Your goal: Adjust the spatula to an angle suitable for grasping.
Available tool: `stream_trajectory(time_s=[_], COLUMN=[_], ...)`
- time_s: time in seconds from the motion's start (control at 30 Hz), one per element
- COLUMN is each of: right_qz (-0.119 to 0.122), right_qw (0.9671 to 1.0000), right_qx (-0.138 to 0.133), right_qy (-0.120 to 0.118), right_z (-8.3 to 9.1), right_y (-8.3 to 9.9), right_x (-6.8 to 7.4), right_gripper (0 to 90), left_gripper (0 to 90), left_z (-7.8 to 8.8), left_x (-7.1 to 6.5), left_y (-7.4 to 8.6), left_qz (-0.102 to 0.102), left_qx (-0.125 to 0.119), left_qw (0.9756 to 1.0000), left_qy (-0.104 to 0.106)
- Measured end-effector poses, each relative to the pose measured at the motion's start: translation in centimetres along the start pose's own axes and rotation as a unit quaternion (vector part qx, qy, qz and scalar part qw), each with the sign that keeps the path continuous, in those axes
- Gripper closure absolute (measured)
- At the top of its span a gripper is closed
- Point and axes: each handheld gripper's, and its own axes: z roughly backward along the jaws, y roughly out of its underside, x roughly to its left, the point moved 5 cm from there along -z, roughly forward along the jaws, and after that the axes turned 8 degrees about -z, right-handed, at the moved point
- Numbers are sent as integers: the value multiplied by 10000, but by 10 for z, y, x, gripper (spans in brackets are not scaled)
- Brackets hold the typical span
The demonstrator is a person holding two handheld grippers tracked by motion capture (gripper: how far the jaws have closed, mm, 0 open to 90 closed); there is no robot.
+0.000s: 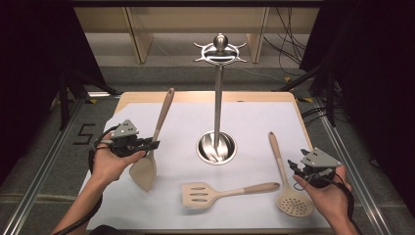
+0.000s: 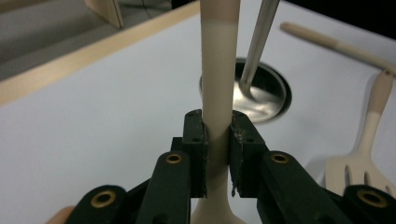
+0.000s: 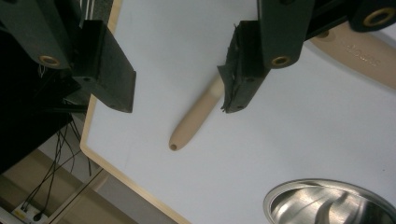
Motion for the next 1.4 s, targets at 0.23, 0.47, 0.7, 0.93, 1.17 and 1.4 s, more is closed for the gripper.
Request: stream_trajectory(time_s=[0.23, 0.47, 0.7, 0.93, 1.17, 1.4], right_qz=[34, 20, 54, 16, -4, 25], right_qw=[10000, 10000, 10000, 10000, 10000, 10000], right_qx=[-8, -9, -21, 2, 1, -5], right_qy=[5, 17, 13, -6, -7, -4], right_z=[0, 1, 0, 1, 1, 0], right_y=[0, 0, -1, -1, -1, -1], right_x=[1, 0, 1, 1, 2, 1], right_gripper=[445, 445, 445, 445, 445, 445], left_gripper=[779, 779, 779, 779, 778, 778], left_z=[2, 2, 3, 7, 7, 3], left_x=[-1, -2, -3, -5, -9, -14], left_y=[-22, -47, -69, -87, -94, -97], left_qz=[-190, -363, -465, -626, -721, -757], left_qx=[-511, -709, -871, -1065, -1078, -1054], left_qw=[9983, 9964, 9941, 9908, 9897, 9891], left_qy=[182, 296, 451, 545, 608, 695])
